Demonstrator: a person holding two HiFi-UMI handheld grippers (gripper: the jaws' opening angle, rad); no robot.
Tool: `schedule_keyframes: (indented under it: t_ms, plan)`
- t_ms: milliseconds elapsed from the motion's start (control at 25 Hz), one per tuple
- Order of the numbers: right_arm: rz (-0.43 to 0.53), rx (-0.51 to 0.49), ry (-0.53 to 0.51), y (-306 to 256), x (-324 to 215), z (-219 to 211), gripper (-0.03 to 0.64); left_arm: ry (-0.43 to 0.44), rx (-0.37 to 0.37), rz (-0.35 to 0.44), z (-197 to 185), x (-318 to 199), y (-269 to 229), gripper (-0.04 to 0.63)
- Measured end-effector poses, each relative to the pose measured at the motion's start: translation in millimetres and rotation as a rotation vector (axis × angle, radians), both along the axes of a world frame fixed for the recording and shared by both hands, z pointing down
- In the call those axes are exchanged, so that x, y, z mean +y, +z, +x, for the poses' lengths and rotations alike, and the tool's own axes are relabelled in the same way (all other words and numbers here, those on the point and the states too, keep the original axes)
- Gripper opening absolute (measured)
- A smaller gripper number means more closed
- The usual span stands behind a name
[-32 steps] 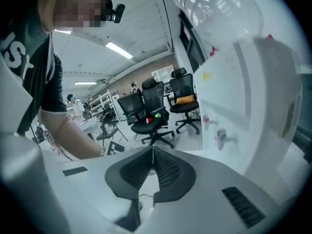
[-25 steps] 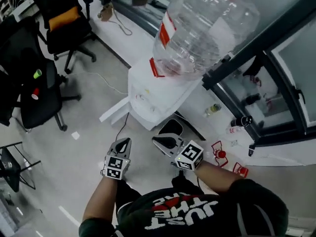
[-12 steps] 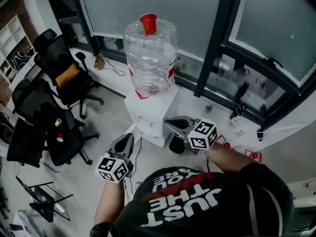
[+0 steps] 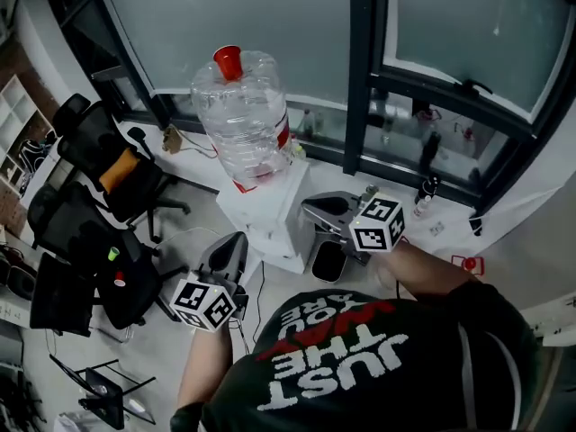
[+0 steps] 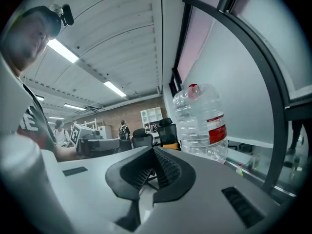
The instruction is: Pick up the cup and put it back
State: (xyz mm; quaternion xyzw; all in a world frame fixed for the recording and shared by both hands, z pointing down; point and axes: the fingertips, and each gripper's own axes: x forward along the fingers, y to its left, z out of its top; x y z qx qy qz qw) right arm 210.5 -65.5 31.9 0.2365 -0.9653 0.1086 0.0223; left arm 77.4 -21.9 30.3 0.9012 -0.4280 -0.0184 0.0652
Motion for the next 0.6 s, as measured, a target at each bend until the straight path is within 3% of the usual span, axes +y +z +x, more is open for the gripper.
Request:
schedule_keyframes:
  t_ms: [240, 600]
  plan:
    - [0.055, 0.009, 0.039, -7, -1, 7, 0.032, 0.004, -0.023, 0.003, 2, 3, 1, 0.008]
    - [0.076, 0.026, -0.002, -7, 9, -4, 0.032, -0.018, -0.01, -0.003, -7, 12, 5, 0.008]
